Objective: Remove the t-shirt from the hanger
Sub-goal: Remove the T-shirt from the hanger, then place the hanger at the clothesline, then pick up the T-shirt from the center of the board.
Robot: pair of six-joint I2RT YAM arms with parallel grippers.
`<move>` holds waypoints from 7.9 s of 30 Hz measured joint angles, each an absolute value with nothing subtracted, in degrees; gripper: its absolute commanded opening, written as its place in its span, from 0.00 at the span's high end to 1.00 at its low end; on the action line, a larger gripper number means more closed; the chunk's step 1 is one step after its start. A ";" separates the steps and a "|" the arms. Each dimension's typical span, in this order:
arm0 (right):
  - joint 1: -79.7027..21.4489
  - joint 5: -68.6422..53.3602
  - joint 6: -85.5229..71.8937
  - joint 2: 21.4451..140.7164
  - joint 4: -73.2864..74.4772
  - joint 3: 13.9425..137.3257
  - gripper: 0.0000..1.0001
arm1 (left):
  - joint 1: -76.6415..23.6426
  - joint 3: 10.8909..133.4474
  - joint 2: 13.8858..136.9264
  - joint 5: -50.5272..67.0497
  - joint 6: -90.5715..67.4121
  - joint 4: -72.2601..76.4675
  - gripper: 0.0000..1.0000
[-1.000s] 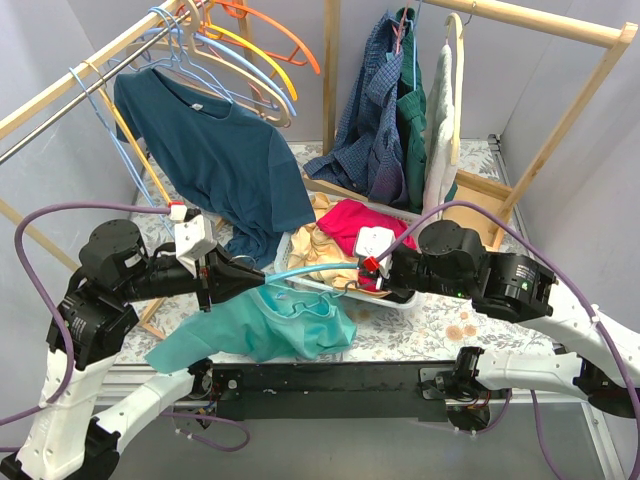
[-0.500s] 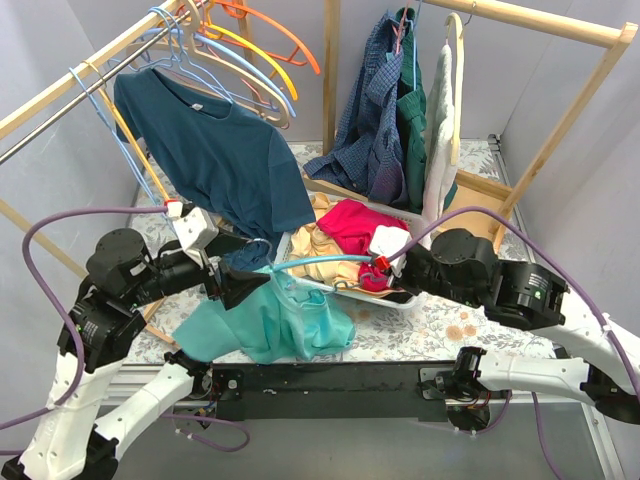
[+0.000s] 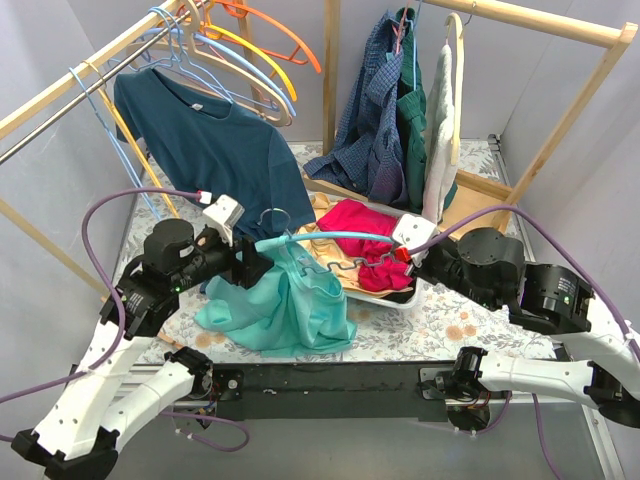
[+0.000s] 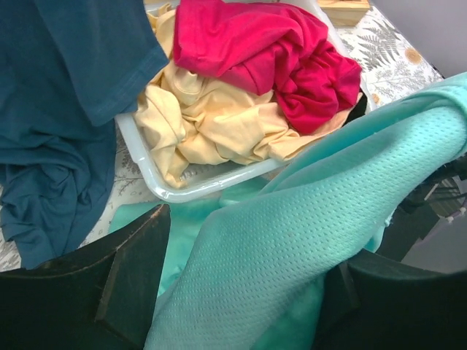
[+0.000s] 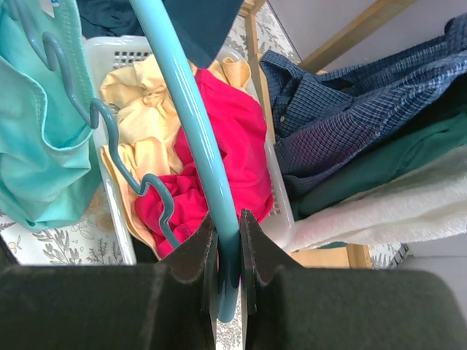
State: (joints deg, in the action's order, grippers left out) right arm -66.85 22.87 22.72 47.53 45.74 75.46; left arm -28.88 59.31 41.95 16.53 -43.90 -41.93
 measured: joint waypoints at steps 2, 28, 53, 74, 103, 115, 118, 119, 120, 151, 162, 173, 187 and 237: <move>-66.85 24.43 22.72 47.55 46.11 75.61 0.99 | -28.97 59.33 41.74 15.49 -44.77 -42.30 0.33; -66.87 36.05 18.31 37.93 46.76 70.70 0.99 | -28.67 60.73 36.05 6.04 -49.01 -48.88 0.36; -66.87 36.42 21.21 31.55 42.22 73.76 0.99 | -28.67 54.85 30.37 14.26 -48.18 -41.01 0.24; -67.18 44.40 21.17 26.76 39.66 69.45 0.99 | -28.91 58.11 31.66 -14.96 -51.42 -37.91 1.00; -66.87 53.06 24.34 42.41 22.00 68.60 0.99 | -28.67 57.58 39.88 -11.64 -52.49 -41.65 0.94; -66.87 55.81 42.48 62.39 -8.47 67.72 0.99 | -28.67 55.37 36.49 4.97 -50.52 -41.95 0.25; -66.92 56.38 46.59 64.95 -13.43 68.27 0.99 | -28.67 54.22 31.59 8.38 -50.43 -41.74 0.13; -66.96 56.45 48.25 66.32 -15.68 68.97 0.99 | -28.67 54.00 30.65 8.88 -50.61 -41.76 0.11; -67.09 56.55 50.96 68.58 -19.53 70.02 0.99 | -28.67 53.87 29.89 9.37 -50.65 -41.89 0.05; -70.89 50.81 86.50 113.97 -57.84 111.00 0.99 | -28.62 61.23 21.65 38.22 -50.33 -44.97 0.02; -69.91 47.33 82.43 123.66 -48.53 122.87 0.99 | -28.62 64.55 21.63 41.65 -50.43 -46.44 0.02; -68.75 48.25 77.21 121.84 -49.54 116.60 0.47 | -28.62 65.14 21.63 41.10 -50.54 -47.68 0.02; -71.77 53.91 48.42 86.94 -20.82 94.30 0.09 | -28.62 68.16 21.67 26.85 -50.04 -48.05 0.02; -77.30 2.33 -4.29 114.30 6.00 75.31 0.16 | -28.62 72.75 30.57 5.34 -56.73 -49.56 0.02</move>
State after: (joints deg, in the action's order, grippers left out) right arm -77.30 2.33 -4.29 114.30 6.00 75.31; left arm -28.62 72.75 30.57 5.34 -56.73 -49.56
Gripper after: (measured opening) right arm 0.981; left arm 0.982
